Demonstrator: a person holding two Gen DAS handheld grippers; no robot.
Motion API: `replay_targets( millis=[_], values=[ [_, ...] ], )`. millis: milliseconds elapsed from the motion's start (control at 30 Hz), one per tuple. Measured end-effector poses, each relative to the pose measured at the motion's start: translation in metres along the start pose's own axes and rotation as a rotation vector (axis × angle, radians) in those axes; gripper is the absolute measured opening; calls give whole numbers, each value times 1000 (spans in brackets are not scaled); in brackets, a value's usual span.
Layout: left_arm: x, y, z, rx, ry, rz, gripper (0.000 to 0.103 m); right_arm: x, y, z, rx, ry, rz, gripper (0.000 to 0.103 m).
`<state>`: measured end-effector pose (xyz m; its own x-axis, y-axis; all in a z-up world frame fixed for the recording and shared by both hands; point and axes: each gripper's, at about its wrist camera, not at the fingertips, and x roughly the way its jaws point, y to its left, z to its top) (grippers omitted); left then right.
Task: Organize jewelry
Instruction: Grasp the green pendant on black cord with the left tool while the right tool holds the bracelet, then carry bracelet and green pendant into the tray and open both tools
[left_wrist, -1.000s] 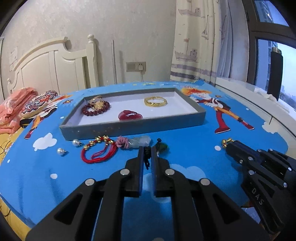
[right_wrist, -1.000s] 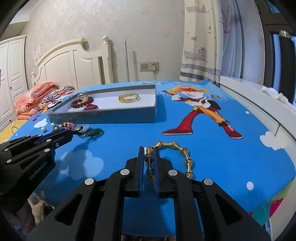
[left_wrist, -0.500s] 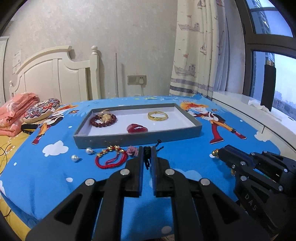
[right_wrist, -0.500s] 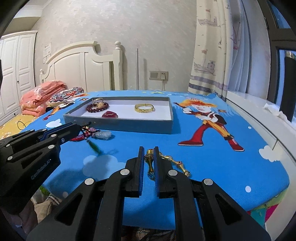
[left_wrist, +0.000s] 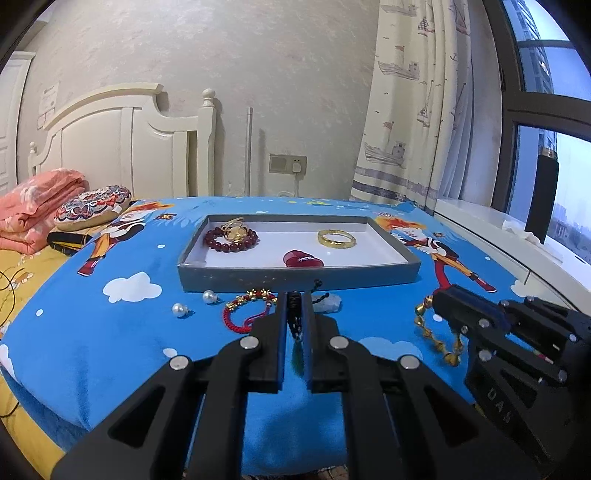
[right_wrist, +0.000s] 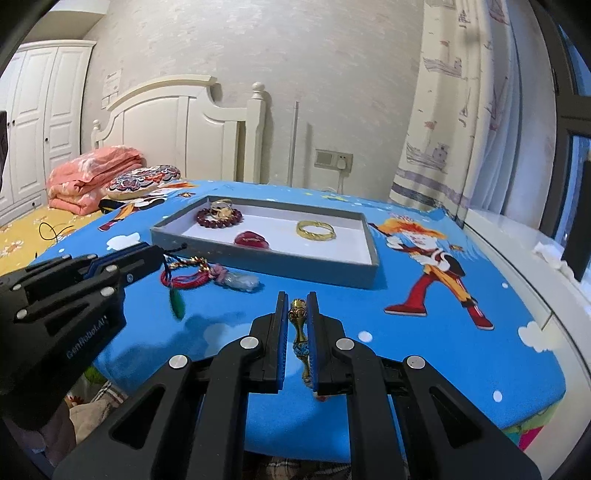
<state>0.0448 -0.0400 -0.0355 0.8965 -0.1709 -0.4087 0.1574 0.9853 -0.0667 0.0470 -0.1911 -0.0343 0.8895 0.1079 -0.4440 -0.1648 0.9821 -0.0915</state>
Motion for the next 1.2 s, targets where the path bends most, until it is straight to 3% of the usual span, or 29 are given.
replay_targets(
  millis=[600, 1200],
  values=[
    [20, 13, 23, -16, 27, 20, 7, 25, 2, 31, 14, -4, 6, 9],
    [75, 26, 82, 22, 71, 65, 7, 78, -9, 81, 53, 21, 18, 9]
  ],
)
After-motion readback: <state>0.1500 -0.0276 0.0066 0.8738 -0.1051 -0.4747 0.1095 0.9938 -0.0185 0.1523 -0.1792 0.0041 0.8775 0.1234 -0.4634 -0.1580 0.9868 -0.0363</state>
